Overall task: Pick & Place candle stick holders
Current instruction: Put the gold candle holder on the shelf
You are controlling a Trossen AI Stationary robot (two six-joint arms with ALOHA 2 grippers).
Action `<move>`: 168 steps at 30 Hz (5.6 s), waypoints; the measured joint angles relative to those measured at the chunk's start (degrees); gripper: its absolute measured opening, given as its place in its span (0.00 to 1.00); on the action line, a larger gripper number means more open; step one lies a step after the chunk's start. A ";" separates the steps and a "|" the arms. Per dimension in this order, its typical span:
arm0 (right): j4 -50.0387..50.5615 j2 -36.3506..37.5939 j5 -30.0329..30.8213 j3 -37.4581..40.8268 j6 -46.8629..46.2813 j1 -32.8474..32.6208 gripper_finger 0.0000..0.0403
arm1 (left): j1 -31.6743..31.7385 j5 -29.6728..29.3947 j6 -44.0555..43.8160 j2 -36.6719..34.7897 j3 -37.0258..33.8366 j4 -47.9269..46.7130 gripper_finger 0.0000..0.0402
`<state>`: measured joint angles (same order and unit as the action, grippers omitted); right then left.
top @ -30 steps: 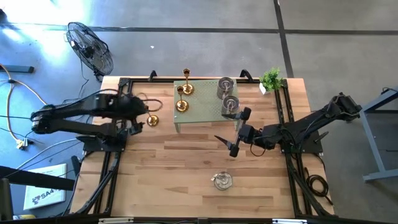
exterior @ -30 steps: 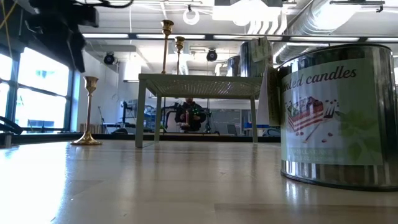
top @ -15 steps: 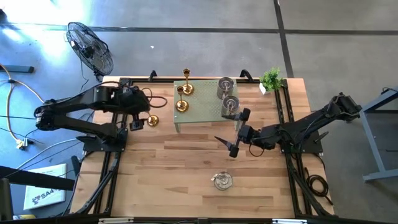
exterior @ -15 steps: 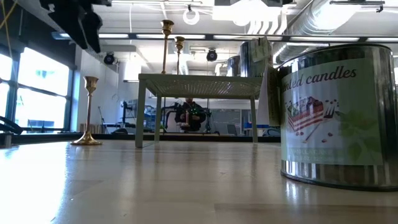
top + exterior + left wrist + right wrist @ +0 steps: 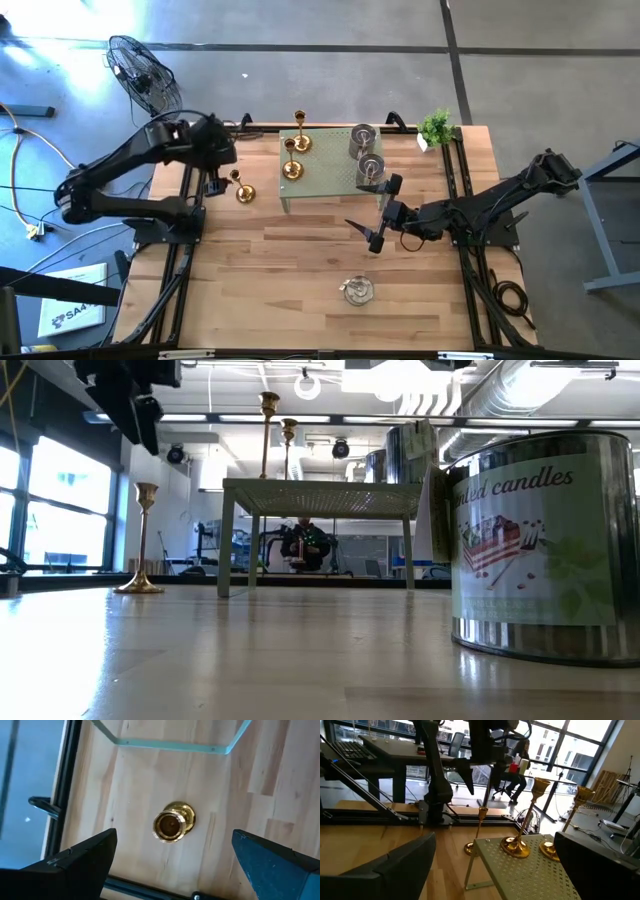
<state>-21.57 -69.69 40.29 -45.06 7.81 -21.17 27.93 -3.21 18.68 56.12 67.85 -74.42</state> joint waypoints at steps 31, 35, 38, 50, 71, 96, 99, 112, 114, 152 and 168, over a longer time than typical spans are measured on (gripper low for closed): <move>1.33 0.00 0.02 0.00 -0.49 0.00 0.99 | 10.69 8.76 -0.75 13.57 -0.09 -2.47 0.97; 1.29 0.00 0.02 0.00 -0.50 0.00 0.99 | 10.68 4.66 -4.18 13.57 -0.09 -2.29 0.97; 1.28 0.00 0.02 0.00 -0.50 0.00 0.99 | 10.68 2.62 -6.00 13.57 -0.09 -2.11 0.97; 1.19 0.00 0.02 0.00 -0.52 0.00 0.99 | 10.68 3.48 -10.47 13.57 -0.09 -2.20 0.97; 2.51 0.00 0.02 0.01 -1.56 0.01 0.99 | 6.47 4.12 -11.74 19.52 -0.15 -1.84 0.97; 3.44 0.00 -0.18 0.00 -1.88 0.00 0.99 | 6.16 1.15 -14.66 19.97 -0.15 -2.09 0.70; 3.44 0.00 -0.20 0.02 -1.88 0.00 0.99 | 6.16 1.17 -15.44 19.97 -0.13 -2.16 0.63; 3.57 0.00 -0.20 0.02 -1.88 0.00 0.99 | 6.16 1.28 -15.98 19.97 -0.13 -2.54 0.34; 3.57 0.00 -0.20 0.00 -1.88 0.00 0.99 | 6.16 1.19 -15.98 19.97 -0.13 -2.87 0.34; -2.00 0.00 5.05 0.02 1.66 -10.38 0.99 | -24.07 0.23 -33.49 17.94 21.02 -15.61 0.35; -1.85 0.00 9.46 0.02 1.66 -13.47 0.99 | -34.52 6.99 -42.68 18.79 21.57 -15.62 0.35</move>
<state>-23.42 -69.69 49.76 -45.04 9.47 -34.64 -6.59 3.78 -24.00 74.91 89.43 -90.04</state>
